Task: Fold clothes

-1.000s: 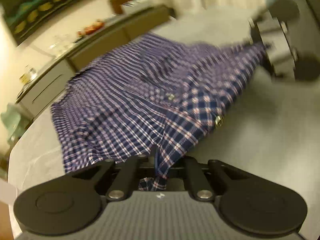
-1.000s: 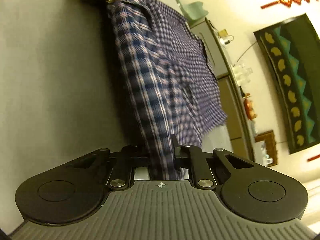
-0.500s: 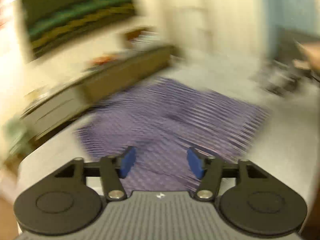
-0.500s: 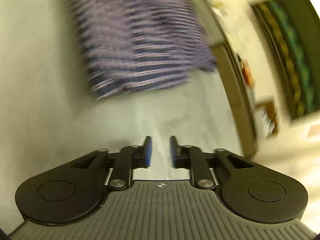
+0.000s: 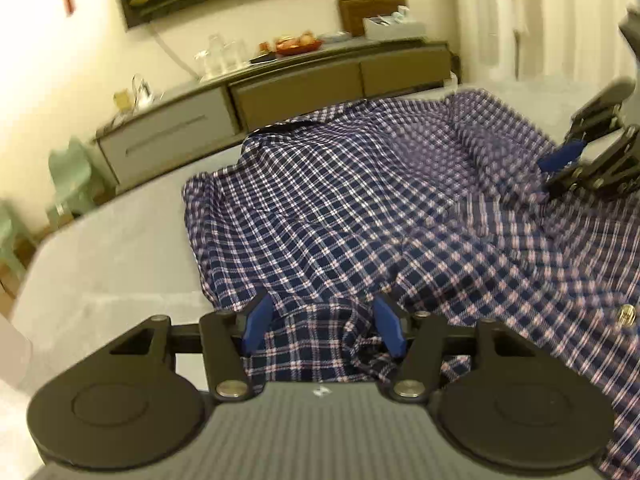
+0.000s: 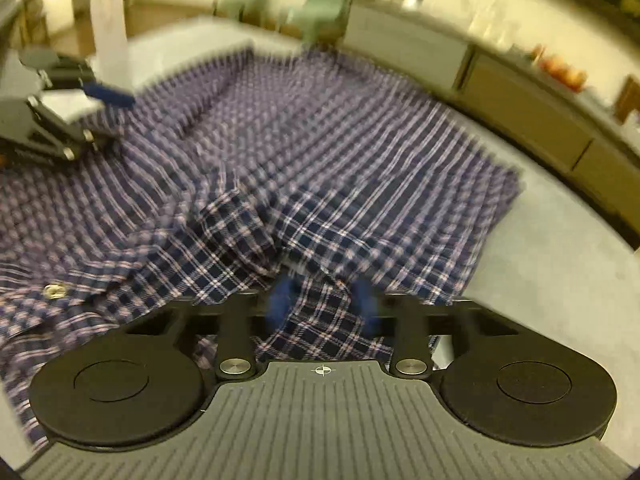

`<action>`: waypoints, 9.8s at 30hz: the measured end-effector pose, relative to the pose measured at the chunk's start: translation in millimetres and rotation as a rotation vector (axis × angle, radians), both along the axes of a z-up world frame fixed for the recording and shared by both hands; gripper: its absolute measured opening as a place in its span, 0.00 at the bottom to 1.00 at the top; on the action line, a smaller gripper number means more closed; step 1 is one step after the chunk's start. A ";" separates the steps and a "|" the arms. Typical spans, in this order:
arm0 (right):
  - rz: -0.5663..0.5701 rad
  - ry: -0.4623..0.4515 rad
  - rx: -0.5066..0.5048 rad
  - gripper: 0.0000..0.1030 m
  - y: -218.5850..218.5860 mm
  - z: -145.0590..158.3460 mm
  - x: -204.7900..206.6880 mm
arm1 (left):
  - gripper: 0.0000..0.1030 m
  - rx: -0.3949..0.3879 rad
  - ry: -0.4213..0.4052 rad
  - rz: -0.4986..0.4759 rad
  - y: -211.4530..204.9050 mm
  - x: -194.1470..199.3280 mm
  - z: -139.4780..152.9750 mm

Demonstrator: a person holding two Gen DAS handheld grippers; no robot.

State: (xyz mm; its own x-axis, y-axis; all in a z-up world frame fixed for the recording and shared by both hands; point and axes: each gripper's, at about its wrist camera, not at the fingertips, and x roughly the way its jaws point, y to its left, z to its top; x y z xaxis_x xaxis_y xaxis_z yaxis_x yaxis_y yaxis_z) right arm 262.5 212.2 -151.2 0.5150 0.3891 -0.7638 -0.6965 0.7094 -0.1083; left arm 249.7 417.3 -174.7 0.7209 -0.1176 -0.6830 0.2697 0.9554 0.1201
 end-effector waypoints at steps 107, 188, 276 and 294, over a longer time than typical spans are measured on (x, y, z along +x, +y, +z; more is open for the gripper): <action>-0.721 0.425 0.583 0.12 -230.5 -10.4 -147.1 | 0.37 -0.697 0.274 0.390 1.7 -168.9 -18.4; -0.452 -0.120 0.190 0.56 -202.0 29.7 -123.0 | 0.50 -0.541 -0.015 0.329 -51.9 -155.8 47.9; -0.642 -0.112 0.254 0.88 -155.1 20.9 -184.8 | 1.00 -0.206 -0.027 0.196 -184.8 -97.1 64.0; -0.681 -0.089 0.290 0.88 -168.4 17.1 -205.5 | 1.00 -0.314 -0.006 0.240 -207.4 -116.0 55.0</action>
